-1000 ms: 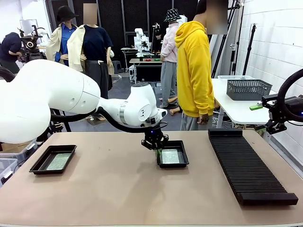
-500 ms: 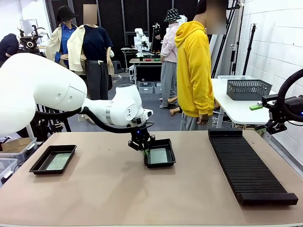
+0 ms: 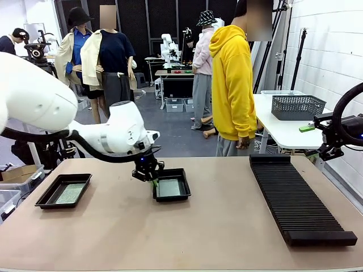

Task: Inspect and transfer BCBs to ESD trays.
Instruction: Pick up the ESD tray and place it on the left side of the table.

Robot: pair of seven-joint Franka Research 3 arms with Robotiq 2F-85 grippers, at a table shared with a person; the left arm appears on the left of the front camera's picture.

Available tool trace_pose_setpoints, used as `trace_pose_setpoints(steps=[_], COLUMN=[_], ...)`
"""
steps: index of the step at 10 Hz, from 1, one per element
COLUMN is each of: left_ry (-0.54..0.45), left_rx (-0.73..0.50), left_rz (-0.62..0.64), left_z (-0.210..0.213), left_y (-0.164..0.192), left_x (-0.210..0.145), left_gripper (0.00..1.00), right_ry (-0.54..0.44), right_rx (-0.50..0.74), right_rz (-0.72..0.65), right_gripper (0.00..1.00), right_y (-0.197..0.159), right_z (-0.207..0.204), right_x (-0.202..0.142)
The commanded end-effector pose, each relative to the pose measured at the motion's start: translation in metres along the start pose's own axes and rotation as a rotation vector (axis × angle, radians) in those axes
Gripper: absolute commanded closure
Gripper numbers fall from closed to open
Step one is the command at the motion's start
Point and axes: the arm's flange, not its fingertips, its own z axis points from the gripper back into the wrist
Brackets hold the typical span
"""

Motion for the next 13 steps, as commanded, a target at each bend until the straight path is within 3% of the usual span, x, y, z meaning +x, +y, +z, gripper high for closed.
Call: trace_pose_setpoints(steps=[1, 4, 7, 13], left_ry=[-0.027, 0.026, 0.001, 0.009], left_rx=[-0.04, 0.036, 0.089, 0.153], left_rz=[-0.004, -0.022, 0.0, -0.081], left_z=[0.023, 0.045, 0.052, 0.057], left_y=[0.03, 0.078, 0.117, 0.161], left_x=[-0.022, -0.017, -0.007, -0.004], left_gripper=[1.0, 1.0, 1.0, 1.0], right_ry=[0.001, 0.001, 0.001, 0.001], right_rx=[0.0, 0.0, 0.0, 0.0], right_rz=[-0.001, -0.001, -0.001, -0.001], right_gripper=[0.0, 0.0, 0.0, 0.0], right_y=[0.001, 0.001, 0.001, 0.001], right_z=[0.0, 0.0, 0.0, 0.0], right_x=[0.0, 0.0, 0.0, 0.0])
